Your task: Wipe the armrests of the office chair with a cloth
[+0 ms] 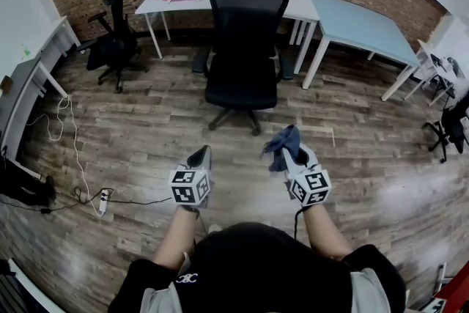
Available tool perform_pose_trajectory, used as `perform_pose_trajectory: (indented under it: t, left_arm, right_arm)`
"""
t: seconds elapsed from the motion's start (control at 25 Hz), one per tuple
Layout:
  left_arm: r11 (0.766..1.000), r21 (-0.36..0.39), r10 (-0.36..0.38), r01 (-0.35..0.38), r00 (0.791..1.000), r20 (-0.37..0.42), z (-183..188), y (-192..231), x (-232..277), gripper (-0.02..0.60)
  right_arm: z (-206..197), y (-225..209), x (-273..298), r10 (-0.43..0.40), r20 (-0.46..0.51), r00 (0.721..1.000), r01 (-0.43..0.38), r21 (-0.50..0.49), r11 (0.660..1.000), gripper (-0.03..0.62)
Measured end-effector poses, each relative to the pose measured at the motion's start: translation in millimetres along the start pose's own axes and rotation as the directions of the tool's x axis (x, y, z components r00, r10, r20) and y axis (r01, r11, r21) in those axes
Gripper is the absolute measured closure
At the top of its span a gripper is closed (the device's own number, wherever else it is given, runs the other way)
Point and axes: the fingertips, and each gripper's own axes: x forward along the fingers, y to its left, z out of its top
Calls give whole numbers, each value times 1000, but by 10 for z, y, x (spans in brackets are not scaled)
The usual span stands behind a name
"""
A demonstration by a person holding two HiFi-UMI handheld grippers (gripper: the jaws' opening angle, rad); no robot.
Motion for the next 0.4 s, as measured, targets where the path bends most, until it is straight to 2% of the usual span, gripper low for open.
perform_pose_trajectory:
  t: [0.4]
  left_arm:
    - [1000, 20, -3, 4, 1000, -20, -65, -167, 106, 575]
  right_arm:
    - [-77, -108, -42, 13, -23, 1000, -13, 2, 1000, 528]
